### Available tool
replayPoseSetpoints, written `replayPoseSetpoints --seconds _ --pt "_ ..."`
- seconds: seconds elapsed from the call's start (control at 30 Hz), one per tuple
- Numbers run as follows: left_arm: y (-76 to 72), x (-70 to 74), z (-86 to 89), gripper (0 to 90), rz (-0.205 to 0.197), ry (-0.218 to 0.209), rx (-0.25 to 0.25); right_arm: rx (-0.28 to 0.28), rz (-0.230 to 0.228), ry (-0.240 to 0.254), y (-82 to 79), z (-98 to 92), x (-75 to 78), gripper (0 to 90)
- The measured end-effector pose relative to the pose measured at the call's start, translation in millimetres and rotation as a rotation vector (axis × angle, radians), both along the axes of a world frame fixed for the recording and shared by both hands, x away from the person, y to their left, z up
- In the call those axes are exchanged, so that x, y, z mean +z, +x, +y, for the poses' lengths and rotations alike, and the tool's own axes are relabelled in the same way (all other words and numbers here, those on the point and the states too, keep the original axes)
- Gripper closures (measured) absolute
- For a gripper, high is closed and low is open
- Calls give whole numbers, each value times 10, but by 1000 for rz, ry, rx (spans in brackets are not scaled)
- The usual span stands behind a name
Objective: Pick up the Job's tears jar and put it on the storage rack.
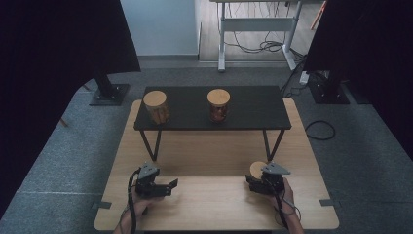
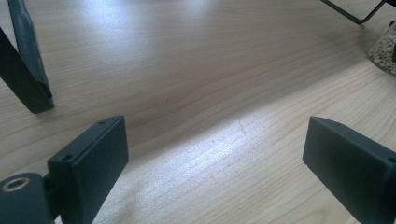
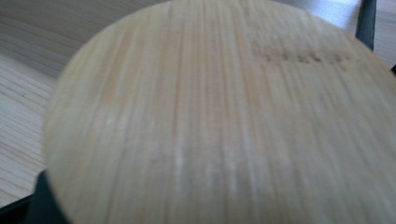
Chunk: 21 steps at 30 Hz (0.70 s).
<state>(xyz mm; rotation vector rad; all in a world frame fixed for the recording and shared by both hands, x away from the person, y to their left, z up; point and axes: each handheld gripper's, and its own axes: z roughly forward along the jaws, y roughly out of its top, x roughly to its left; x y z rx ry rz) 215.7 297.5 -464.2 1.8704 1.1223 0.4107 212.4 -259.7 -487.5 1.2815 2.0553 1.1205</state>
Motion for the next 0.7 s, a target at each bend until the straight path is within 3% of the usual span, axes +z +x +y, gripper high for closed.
replayPoseSetpoints --seconds 0.7 --pt "3 2 -4 62 2 -1 -1 5 -20 0 -8 -9 -27 244"
